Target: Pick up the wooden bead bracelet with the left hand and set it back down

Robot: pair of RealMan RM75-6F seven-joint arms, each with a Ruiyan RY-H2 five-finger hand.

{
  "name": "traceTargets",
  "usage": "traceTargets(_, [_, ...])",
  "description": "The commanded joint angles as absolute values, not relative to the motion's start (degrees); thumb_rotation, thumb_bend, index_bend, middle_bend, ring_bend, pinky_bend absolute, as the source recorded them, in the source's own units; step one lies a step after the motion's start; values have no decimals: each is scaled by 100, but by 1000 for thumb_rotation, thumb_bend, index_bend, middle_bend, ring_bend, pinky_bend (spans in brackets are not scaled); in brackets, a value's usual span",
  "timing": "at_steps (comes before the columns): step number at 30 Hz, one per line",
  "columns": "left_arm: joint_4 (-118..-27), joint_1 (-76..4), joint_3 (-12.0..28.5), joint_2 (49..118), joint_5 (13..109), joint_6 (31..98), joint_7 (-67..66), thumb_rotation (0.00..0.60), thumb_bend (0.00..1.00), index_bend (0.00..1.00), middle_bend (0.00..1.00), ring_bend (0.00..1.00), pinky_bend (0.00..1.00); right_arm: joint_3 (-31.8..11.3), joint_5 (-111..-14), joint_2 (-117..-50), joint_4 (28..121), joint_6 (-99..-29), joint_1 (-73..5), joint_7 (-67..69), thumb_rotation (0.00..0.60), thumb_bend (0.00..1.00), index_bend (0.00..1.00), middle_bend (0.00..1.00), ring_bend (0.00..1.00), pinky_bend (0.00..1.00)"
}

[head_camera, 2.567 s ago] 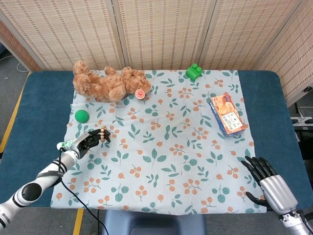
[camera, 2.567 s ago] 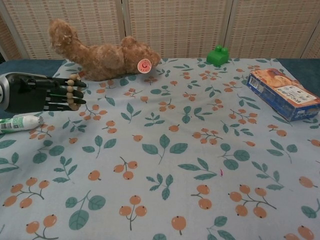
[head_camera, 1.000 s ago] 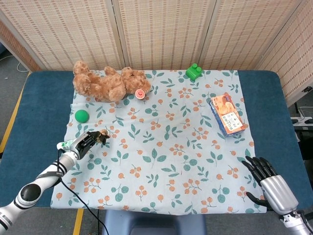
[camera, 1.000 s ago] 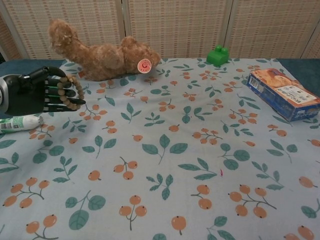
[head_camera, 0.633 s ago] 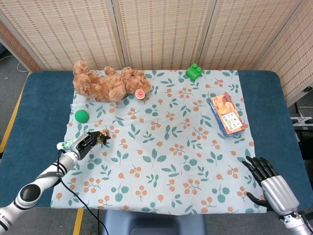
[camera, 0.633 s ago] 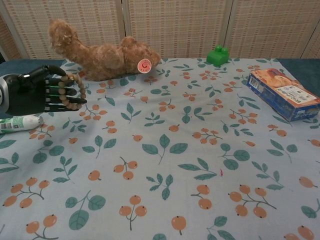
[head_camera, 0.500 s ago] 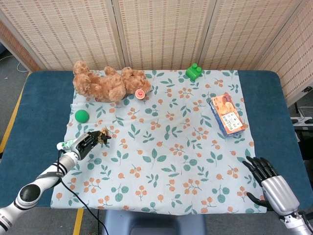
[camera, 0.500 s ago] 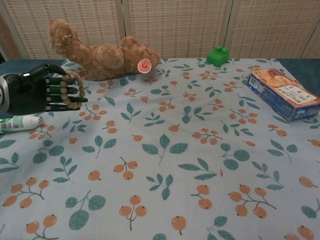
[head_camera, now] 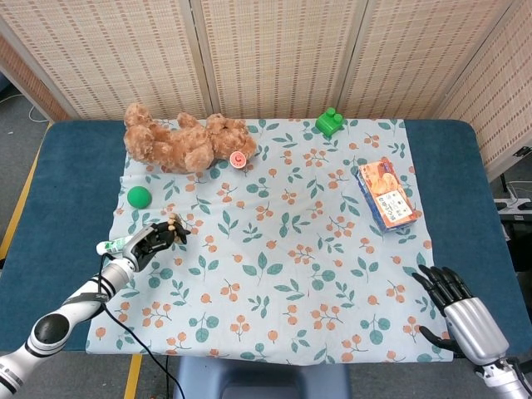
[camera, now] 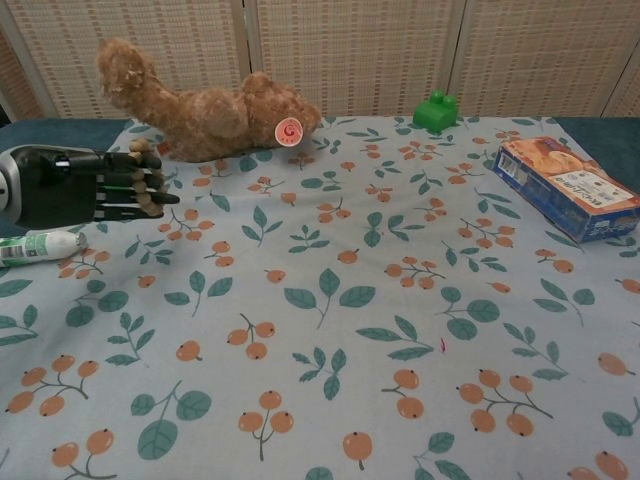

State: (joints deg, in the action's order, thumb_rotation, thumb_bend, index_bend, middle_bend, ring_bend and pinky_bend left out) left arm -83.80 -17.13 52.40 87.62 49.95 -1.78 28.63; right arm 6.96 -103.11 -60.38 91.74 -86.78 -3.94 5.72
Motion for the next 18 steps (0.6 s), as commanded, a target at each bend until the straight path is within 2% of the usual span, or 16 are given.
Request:
traceTargets(1, [-8368, -1659, 5333, 8792, 5012, -308, 2774, 600, 1000, 484, 531, 200, 1, 695, -10306, -6041, 9176, -8666, -398, 563, 600, 152, 0, 0, 0, 0])
traceTargets(3, [-8371, -1606, 5407, 8831, 4983, -361, 2736, 600, 991, 452, 521, 191, 0, 697, -10303, -6044, 9178, -8654, -400, 554, 600, 152, 0, 0, 0, 0])
traceTargets(5, [-8386, -1532, 5518, 8888, 4976, -436, 2644, 600, 897, 408, 497, 180, 0, 700, -10305, -6047, 9181, -8640, -404, 543, 600, 152, 0, 0, 0, 0])
traceTargets(6, [-8388, -1498, 5563, 8914, 4996, -457, 2575, 600, 813, 382, 477, 171, 0, 701, -10303, -6049, 9182, -8634, -405, 535, 600, 152, 0, 0, 0, 0])
traceTargets(8, [-8418, -1419, 5643, 8979, 5152, -444, 2297, 555, 694, 342, 437, 154, 0, 703, -10298, -6051, 9188, -8621, -407, 524, 600, 152, 0, 0, 0, 0])
traceTargets(11, [-8515, -1261, 5717, 9079, 5500, -366, 1780, 431, 595, 283, 372, 125, 0, 703, -10295, -6054, 9195, -8610, -409, 509, 600, 151, 0, 0, 0, 0])
traceTargets(13, [-8589, -1122, 5739, 9164, 5692, -316, 1494, 408, 576, 257, 349, 115, 0, 704, -10296, -6059, 9195, -8598, -414, 499, 600, 152, 0, 0, 0, 0])
traceTargets(18, [-8712, -841, 5780, 9382, 5960, -309, 1058, 405, 574, 220, 335, 111, 0, 707, -10290, -6065, 9205, -8568, -424, 478, 600, 152, 0, 0, 0, 0])
